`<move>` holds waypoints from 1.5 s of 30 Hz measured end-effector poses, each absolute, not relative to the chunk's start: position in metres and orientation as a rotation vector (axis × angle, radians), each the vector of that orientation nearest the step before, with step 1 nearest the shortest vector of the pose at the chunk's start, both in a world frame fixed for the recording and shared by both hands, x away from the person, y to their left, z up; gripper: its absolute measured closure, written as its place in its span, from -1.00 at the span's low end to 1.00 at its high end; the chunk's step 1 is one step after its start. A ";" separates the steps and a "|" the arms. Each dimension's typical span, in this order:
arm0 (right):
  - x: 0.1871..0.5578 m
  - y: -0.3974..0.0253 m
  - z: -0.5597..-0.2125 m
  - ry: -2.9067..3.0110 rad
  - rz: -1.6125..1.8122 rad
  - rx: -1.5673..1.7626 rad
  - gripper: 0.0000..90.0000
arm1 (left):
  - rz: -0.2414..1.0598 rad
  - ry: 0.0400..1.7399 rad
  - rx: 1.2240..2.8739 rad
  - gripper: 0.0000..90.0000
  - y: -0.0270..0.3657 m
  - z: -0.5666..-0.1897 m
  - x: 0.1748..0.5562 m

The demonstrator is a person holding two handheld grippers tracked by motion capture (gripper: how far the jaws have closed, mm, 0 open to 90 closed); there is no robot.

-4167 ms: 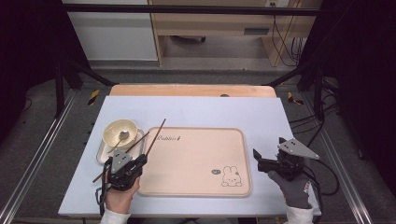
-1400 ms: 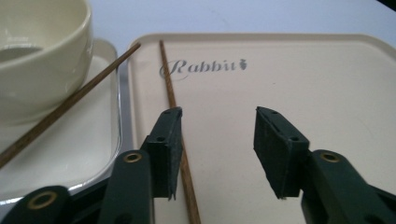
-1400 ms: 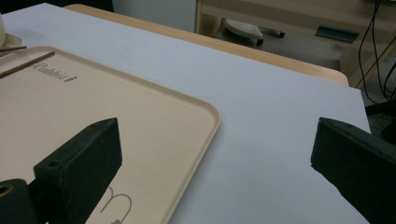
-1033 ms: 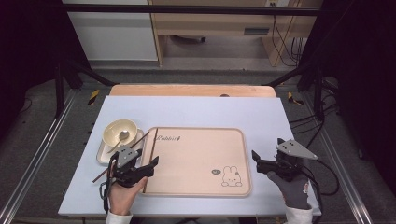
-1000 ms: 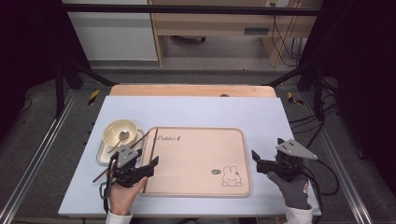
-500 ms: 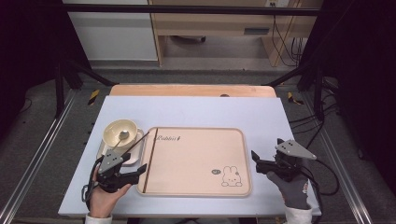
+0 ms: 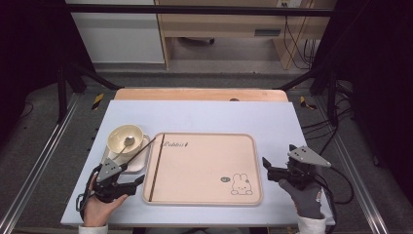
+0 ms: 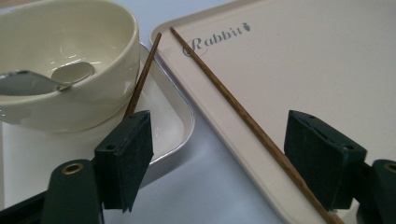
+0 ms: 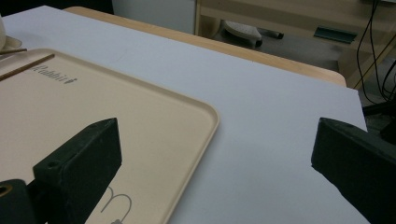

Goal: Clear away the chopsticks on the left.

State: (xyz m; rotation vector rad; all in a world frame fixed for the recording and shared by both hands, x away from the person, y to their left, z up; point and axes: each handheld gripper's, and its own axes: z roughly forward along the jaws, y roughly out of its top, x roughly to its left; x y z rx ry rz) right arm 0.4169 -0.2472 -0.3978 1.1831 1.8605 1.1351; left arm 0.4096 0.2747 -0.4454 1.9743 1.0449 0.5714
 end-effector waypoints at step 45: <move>0.419 -0.244 -0.401 1.873 1.113 1.181 -0.95 | 0.579 1.210 2.013 0.59 0.318 -0.471 0.454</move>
